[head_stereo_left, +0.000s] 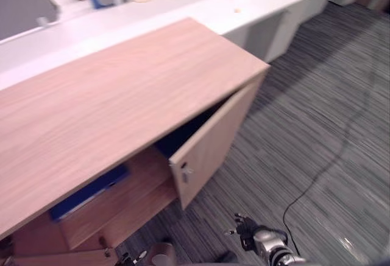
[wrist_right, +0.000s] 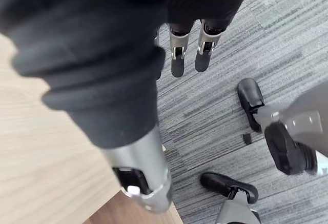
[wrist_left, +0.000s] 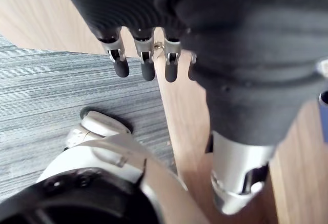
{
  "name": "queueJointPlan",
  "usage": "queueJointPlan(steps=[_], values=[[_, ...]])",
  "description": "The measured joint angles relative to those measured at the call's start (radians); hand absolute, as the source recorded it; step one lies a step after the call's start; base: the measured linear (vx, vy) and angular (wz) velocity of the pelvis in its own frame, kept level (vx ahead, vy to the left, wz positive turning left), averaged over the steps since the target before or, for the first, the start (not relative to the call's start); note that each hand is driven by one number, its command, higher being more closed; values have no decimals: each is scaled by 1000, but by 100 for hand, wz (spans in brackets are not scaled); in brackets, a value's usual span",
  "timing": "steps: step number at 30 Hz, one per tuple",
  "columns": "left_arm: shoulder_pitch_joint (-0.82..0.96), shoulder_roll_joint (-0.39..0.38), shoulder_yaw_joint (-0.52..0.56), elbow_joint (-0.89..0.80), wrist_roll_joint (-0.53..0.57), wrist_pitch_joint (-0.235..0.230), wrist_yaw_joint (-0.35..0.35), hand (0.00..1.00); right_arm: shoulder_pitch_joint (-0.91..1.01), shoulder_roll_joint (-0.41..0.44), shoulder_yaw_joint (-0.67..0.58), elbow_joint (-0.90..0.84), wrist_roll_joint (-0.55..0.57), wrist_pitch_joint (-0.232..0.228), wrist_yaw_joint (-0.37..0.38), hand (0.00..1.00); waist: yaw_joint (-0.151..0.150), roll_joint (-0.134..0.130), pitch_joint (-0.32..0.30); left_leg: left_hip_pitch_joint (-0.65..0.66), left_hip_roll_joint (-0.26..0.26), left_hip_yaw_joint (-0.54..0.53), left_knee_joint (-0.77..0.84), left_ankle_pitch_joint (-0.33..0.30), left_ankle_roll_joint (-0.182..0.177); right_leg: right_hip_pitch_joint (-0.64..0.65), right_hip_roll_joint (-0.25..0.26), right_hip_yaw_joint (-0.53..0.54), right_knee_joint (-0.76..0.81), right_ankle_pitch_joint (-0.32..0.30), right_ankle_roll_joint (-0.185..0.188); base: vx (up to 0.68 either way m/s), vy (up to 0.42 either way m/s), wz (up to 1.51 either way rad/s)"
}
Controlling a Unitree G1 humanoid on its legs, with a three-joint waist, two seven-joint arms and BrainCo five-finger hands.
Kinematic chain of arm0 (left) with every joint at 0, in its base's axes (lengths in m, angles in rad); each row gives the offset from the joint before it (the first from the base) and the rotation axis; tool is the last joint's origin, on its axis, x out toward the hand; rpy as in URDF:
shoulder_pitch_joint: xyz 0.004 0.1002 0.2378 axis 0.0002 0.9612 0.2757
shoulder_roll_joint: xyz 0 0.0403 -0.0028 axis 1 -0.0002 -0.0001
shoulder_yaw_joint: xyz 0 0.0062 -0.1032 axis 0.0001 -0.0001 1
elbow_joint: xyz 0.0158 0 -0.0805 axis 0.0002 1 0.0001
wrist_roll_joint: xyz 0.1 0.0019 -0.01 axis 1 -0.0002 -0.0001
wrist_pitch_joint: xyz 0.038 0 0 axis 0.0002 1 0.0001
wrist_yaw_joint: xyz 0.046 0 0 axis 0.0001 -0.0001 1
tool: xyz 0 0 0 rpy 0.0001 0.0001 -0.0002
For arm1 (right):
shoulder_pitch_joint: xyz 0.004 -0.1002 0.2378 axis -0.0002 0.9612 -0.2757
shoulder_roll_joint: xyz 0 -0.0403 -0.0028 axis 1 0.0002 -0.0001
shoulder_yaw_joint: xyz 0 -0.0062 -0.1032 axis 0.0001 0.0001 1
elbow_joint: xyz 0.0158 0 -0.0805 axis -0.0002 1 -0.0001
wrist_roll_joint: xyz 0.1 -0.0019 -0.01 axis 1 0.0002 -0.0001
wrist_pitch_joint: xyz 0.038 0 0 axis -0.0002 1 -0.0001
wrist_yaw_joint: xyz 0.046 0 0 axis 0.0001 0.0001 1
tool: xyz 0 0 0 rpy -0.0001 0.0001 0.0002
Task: Walk over to the cabinet, pick up the folder, carry it to the office cabinet, place the folder inside the office cabinet, then close the office cabinet door
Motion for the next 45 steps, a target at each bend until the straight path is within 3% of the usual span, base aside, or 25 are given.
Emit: queueJointPlan(steps=[1,2,3,4,5,6,8,9,10,11,12,14,17,19,21,22,23,26,28,30,34,38,41,44,45], values=[[1,1,-19,-19,10,-1,0,0,22,-4,-28,1,-1,5,-6,0,-7,6,-4,-3,-32,-42,-9,3,19,2,-66,-41,101,-38,18,189,341,180],[0,13,-52,-37,30,-4,0,0,59,-9,-70,-2,-12,8,-13,0,-16,6,-5,3,-97,-121,-13,17,46,20,-202,-87,300,-91,33,246,404,179],[0,20,-65,-37,43,-5,-1,0,72,-13,-82,-4,-18,8,-14,0,-17,6,-8,4,-125,-156,-7,22,57,20,-259,-74,381,-101,14,223,334,184],[0,28,-85,-38,58,-5,-1,0,80,-16,-102,-4,-20,9,-16,0,-27,7,-10,8,-160,-201,9,26,73,11,-333,-12,502,-96,-25,236,301,157],[-3,40,-109,-37,67,-7,0,0,86,-15,-110,-3,-17,8,-21,0,-40,13,-9,7,-185,-264,36,24,83,-38,-363,146,582,-133,-19,220,222,178],[-6,38,-121,-37,67,-9,0,0,85,-11,-111,-6,-15,2,-24,0,-44,23,-11,5,-186,-324,58,24,84,-69,-313,306,567,-189,14,200,174,146],[-8,47,-130,-35,67,-15,5,0,88,4,-117,-12,5,0,-28,0,-49,23,-12,6,-189,-403,85,20,78,-87,-208,528,489,-211,20,134,18,143],[-9,52,-138,-34,68,-23,12,0,97,17,-141,-30,12,1,-31,0,-53,12,-17,12,-195,-451,90,12,64,-88,-159,640,429,-213,25,100,-72,150],[-10,57,-142,-31,71,-25,18,0,104,23,-147,-43,26,0,-32,0,-57,5,-20,10,-205,-481,95,10,60,-87,-148,679,401,-214,30,70,-228,181],[-16,65,-134,-16,76,-36,36,0,108,46,-149,-49,52,-5,-33,0,-56,-27,-26,5,-230,-543,112,-6,34,-77,-141,717,330,-211,55,24,-300,160],[-7,68,-119,-16,82,-37,50,0,102,76,-146,-49,70,-6,-31,0,-50,-47,-27,1,-231,-576,127,-20,12,-64,-122,698,269,-185,99,6,-332,139],[3,74,-91,-16,79,-36,58,0,96,112,-143,-48,79,-11,-24,0,-49,-79,-26,-15,-227,-600,149,-47,-27,-60,-93,676,220,-144,96,-42,-329,46],[9,51,-59,-18,41,-36,58,0,88,110,-111,-47,79,-16,-24,0,-47,-63,-20,-51,-148,-636,174,-84,-63,-43,5,642,151,-161,94,-58,-290,15],[8,53,-53,-17,6,-36,59,0,103,99,-84,-55,81,-22,-25,0,-61,-64,-3,-46,-95,-686,122,-59,-104,-29,52,579,153,-178,56,-90,-284,59],[-6,54,-54,-19,-8,-36,62,0,106,76,-77,-55,81,-26,-26,0,-69,-67,17,-54,-56,-601,79,-15,-84,-12,51,525,163,-192,35,-109,-168,84],[-11,56,-60,-38,-24,-35,66,0,110,61,-77,-53,80,-26,-28,0,-78,-71,23,-82,-11,-441,78,13,-42,-10,44,480,164,-197,28,-149,-88,109],[1,50,-68,-74,-29,-35,68,0,111,47,-72,-46,79,-26,-28,0,-81,-67,25,-124,28,-271,150,8,-40,-9,35,448,164,-201,24,-119,-33,87],[38,47,-95,-146,-30,-28,68,0,109,27,-70,-46,79,-25,-26,0,-90,-43,30,-138,54,-27,242,-56,-26,-10,12,421,186,-214,34,56,160,53],[38,54,-101,-164,-35,-27,64,0,108,30,-101,-44,79,-20,-23,0,-78,-47,40,-153,32,-1,243,-56,-5,-20,-15,411,217,-233,57,80,181,54],[26,66,-116,-178,-33,-22,54,0,117,33,-194,-45,81,-17,-22,0,-104,-49,34,-178,-27,56,222,-13,56,-4,-52,382,200,-235,61,69,161,113],[23,69,-133,-205,-20,-20,37,0,135,34,-277,-47,123,-15,-22,0,-109,-43,33,-198,-76,127,189,21,102,43,-92,258,196,-215,74,103,140,106],[21,77,-162,-239,-15,-11,16,0,140,37,-376,-87,140,-16,-24,0,-109,-44,34,-154,-141,66,2,140,100,62,-107,150,203,-174,41,3,30,87],[29,65,-180,-260,-13,-11,-1,0,158,40,-399,-128,136,-16,-24,0,-112,-32,32,-58,-148,49,-208,235,84,61,-113,135,259,-166,31,-53,1,48],[28,11,-175,-272,11,-12,-10,0,197,41,-423,-170,116,-17,-25,0,-121,-12,40,-14,-141,90,-319,227,85,81,-125,92,301,-166,31,-94,26,55],[26,-1,-169,-266,33,-15,-21,0,221,48,-423,-172,112,-15,-25,0,-132,-30,41,-11,-152,132,-306,190,71,91,-160,52,305,-166,30,-96,58,76]])
